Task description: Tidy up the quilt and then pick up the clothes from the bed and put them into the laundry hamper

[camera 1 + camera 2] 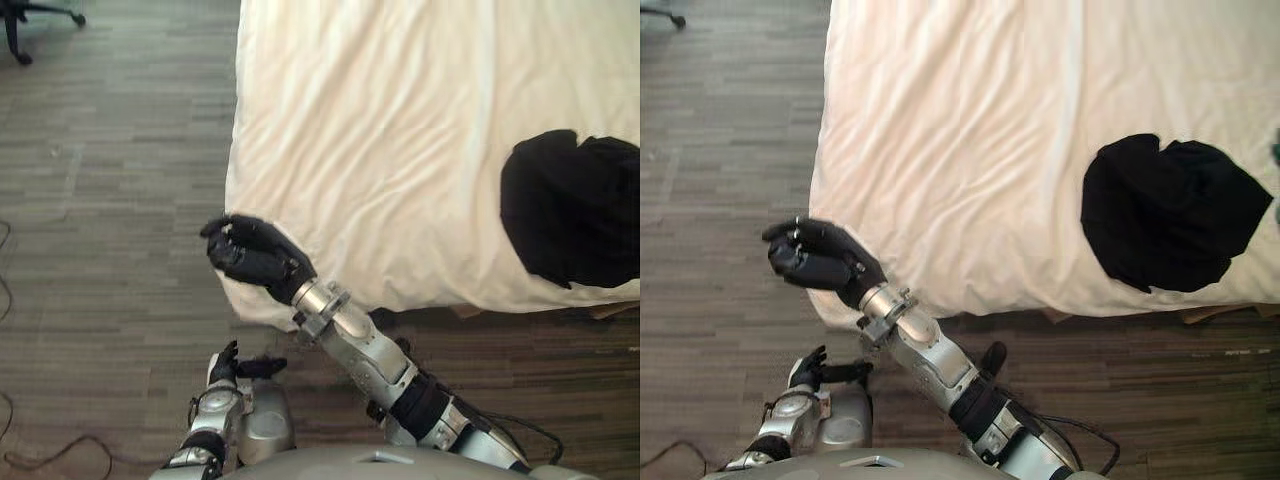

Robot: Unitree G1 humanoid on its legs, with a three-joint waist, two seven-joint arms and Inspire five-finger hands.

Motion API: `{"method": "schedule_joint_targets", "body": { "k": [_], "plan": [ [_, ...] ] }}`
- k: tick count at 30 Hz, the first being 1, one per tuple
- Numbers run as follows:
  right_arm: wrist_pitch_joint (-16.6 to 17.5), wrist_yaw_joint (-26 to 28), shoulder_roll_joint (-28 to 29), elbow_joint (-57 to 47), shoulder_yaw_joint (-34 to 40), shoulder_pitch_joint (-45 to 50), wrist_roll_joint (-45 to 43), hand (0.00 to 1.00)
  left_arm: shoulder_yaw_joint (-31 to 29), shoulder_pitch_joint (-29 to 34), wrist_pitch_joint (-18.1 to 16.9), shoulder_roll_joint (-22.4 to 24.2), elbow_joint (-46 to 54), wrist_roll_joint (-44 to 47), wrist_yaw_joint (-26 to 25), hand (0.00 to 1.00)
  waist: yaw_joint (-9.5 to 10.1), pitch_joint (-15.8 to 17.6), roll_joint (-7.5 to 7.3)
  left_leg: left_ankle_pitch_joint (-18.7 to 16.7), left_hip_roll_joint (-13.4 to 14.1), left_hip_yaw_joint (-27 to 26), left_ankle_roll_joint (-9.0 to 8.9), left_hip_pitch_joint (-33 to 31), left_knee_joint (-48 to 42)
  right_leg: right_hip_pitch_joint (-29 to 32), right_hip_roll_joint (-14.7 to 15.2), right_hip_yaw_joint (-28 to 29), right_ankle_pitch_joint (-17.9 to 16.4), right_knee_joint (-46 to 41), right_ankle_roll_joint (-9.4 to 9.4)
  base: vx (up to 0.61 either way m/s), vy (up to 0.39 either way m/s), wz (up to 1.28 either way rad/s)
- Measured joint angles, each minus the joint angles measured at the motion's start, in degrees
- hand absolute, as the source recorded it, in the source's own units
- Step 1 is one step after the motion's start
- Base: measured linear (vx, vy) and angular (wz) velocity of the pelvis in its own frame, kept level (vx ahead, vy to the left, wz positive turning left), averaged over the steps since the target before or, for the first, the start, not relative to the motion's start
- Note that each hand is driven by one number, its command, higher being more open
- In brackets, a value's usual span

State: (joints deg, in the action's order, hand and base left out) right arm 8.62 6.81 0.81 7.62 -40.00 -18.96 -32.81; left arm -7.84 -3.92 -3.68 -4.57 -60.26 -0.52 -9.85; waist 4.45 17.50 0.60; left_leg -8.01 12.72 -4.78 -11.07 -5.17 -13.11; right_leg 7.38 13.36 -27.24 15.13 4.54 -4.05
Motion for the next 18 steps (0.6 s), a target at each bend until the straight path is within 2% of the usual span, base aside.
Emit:
{"method": "schedule_joint_targets", "body": {
  "k": [2, 5, 9, 12, 14, 18],
  "plan": [
    [0.5, -0.9, -0.4, 0.0, 2.8, -0.9, -0.3, 0.00, 0.2, 0.0, 0.1, 0.2, 0.0, -0.1, 0.3, 1.00, -0.15, 0.0, 0.71, -0.8, 0.0, -0.9, 0.51, -0.1, -0.6, 0.5, 0.0, 1.0, 0.0, 0.0, -0.03, -0.03, 0.020, -0.21],
    [0.4, -2.6, -2.7, 0.5, 4.8, -0.9, -0.1, 0.00, 0.3, 0.0, 0.2, 0.4, 0.0, 0.0, 0.8, 1.00, -0.38, 0.3, 1.62, -2.5, -0.1, -1.6, 0.26, -0.6, -0.9, 1.8, 0.1, 2.2, 0.3, 0.0, -0.43, -0.07, 0.040, -0.17],
    [0.1, -4.3, -3.5, 2.7, 7.5, -0.9, 0.8, 0.00, 1.5, -0.3, 0.2, 0.1, 0.1, -0.1, 1.2, 1.00, -0.57, 1.0, 2.72, -2.9, -0.1, -2.4, 0.31, -1.5, -1.4, 3.1, 0.2, 2.6, 0.0, 0.0, -0.45, -0.04, 0.017, -0.12],
    [0.1, -5.9, -3.6, 8.2, 12.1, -2.3, 3.3, 0.00, 3.6, -1.3, 0.2, 0.5, 0.2, -0.1, 1.2, 1.00, -1.46, 2.3, 4.61, -2.3, -0.2, -2.0, -0.40, -3.0, -1.8, 4.3, 0.2, 2.5, 1.0, 0.0, -0.55, 0.00, 0.001, 0.06],
    [0.2, -6.5, -4.5, 13.3, 18.0, -2.5, 6.0, 0.00, 3.8, -1.9, 0.2, 1.7, 0.3, -0.1, 1.3, 1.00, -1.59, 3.1, 5.89, -2.2, -0.2, -1.7, -0.41, -3.4, -1.7, 4.5, 0.2, 2.5, 1.2, 0.0, -0.55, 0.02, 0.026, 0.07],
    [0.9, -5.8, -3.2, 13.3, 21.8, -0.7, 11.8, 0.00, 5.1, -2.5, 0.2, 2.2, 0.8, 0.0, 1.8, 1.00, -1.74, 3.5, 5.61, -2.2, -0.2, -1.7, -0.40, -2.9, -1.5, 4.3, 0.2, 2.6, 1.2, 0.0, -0.55, 0.01, 0.009, 0.00]
  ]
}}
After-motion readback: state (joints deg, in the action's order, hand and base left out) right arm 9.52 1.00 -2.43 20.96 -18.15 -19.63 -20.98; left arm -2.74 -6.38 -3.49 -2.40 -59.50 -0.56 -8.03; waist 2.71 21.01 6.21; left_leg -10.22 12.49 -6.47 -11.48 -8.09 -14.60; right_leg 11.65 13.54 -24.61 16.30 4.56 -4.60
